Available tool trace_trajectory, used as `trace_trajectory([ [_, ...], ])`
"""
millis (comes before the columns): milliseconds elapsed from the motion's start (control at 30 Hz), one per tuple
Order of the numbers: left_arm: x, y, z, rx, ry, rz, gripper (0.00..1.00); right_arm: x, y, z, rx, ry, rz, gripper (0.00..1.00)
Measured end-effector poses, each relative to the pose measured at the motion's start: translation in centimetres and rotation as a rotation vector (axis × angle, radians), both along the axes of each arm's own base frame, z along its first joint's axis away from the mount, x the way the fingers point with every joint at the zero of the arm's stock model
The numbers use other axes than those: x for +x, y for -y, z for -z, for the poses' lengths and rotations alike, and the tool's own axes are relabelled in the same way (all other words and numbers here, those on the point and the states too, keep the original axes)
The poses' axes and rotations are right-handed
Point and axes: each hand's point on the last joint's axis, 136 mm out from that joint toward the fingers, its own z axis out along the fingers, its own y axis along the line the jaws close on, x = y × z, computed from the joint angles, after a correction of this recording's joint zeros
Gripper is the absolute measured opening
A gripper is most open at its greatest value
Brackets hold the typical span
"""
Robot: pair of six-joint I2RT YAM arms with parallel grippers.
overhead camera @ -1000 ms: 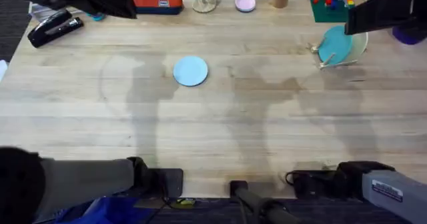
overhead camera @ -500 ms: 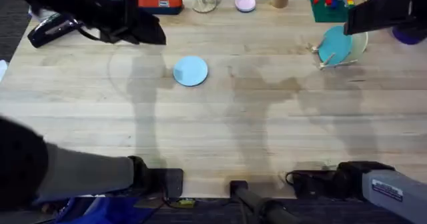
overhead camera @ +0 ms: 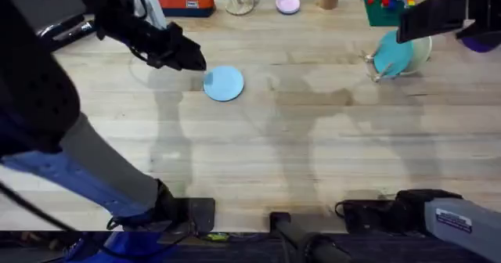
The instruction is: Pick up the plates from the table one by one and place each into a slot on the dish rack.
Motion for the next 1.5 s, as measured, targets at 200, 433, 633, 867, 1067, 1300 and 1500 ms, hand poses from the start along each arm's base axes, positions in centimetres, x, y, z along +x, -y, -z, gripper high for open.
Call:
trace_trajectory([
  [200, 0.0, 0.0, 3.8, -0.016, -0.081, 0.015, 0.04, 0.0, 0.0, 0.0, 0.0, 0.0, 0.0, 0.994],
  [433, -0.1, 0.6, 5.9, -0.056, -0.135, 0.021, 0.04, 0.0, 0.0, 0.0, 0.0, 0.0, 0.0, 0.993],
  [633, 0.1, 2.0, 6.0, -0.064, -0.119, 0.055, 0.04, 0.0, 0.0, 0.0, 0.0, 0.0, 0.0, 0.994],
  [867, 0.2, 2.6, 6.0, -0.064, -0.111, 0.073, 0.04, 0.2, -0.1, -0.1, 0.006, 0.011, -0.003, 0.995],
  [1067, 0.2, 2.6, 6.0, -0.064, -0.112, 0.072, 0.04, 1.9, -2.1, -1.2, 0.122, 0.085, -0.036, 0.995],
  [1300, 0.2, 2.6, 6.0, -0.064, -0.111, 0.071, 0.04, 4.9, -4.5, -0.1, 0.301, 0.052, -0.009, 0.993],
  [1500, 0.2, 2.6, 6.0, -0.064, -0.111, 0.071, 0.04, 6.7, -6.1, 3.3, 0.426, -0.092, 0.041, 0.994],
])
